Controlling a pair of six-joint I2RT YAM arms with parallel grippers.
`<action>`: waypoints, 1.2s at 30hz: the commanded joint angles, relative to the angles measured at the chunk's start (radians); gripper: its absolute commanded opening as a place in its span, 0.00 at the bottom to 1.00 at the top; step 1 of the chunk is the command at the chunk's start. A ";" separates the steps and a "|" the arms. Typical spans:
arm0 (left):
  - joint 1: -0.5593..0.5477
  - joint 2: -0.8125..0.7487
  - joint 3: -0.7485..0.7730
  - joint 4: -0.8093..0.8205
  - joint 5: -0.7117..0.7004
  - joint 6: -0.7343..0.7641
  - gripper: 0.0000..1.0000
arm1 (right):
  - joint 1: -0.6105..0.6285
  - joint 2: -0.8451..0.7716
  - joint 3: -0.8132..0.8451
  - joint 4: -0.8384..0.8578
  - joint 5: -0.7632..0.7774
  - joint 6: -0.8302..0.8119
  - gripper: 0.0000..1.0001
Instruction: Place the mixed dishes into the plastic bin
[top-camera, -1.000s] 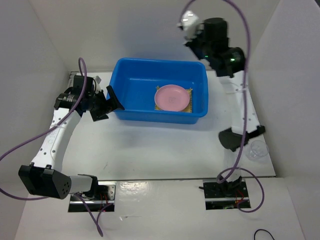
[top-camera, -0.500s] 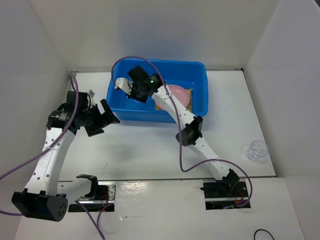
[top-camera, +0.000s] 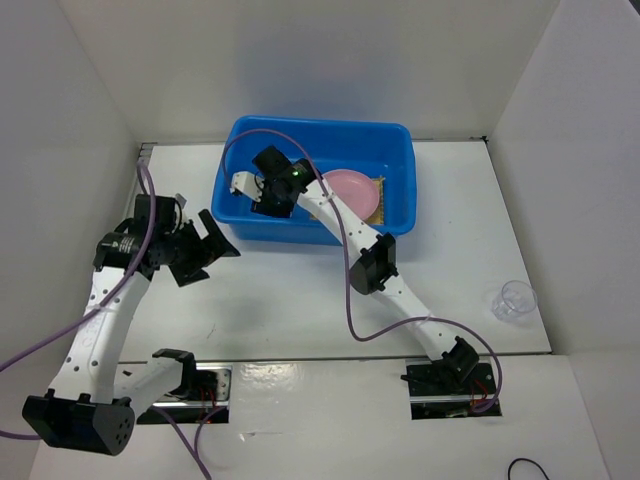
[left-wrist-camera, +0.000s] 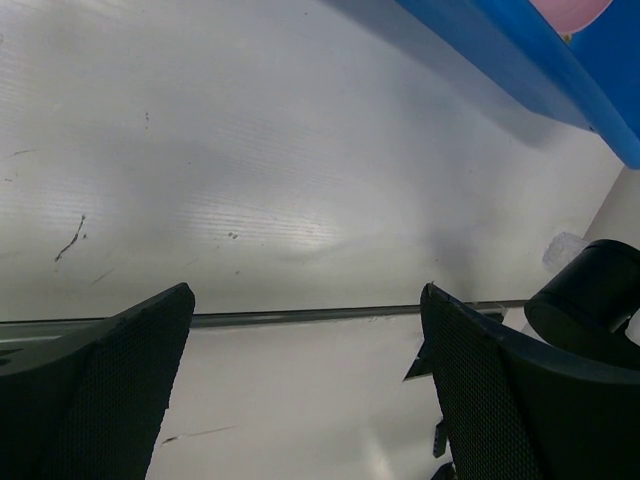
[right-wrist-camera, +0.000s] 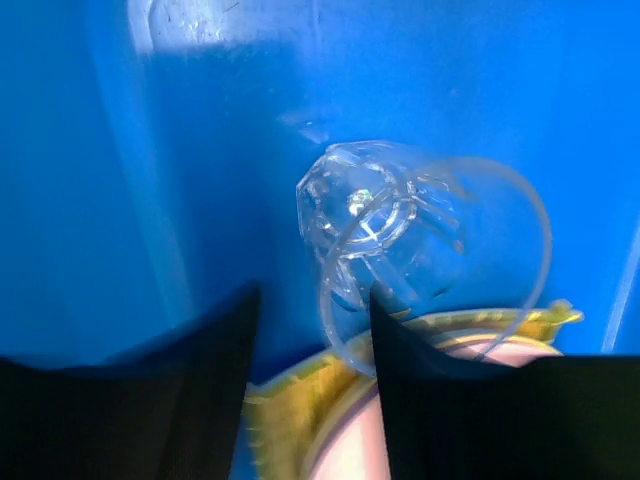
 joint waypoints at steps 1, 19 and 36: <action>0.006 -0.015 -0.018 0.015 0.009 -0.015 1.00 | 0.006 -0.094 0.047 0.048 -0.016 0.006 0.58; 0.033 0.104 -0.056 0.163 0.047 0.101 1.00 | -0.149 -0.915 -0.583 -0.032 0.455 0.444 0.98; 0.043 0.249 -0.102 0.272 0.208 0.144 1.00 | -0.823 -1.778 -2.108 0.175 0.476 0.287 0.98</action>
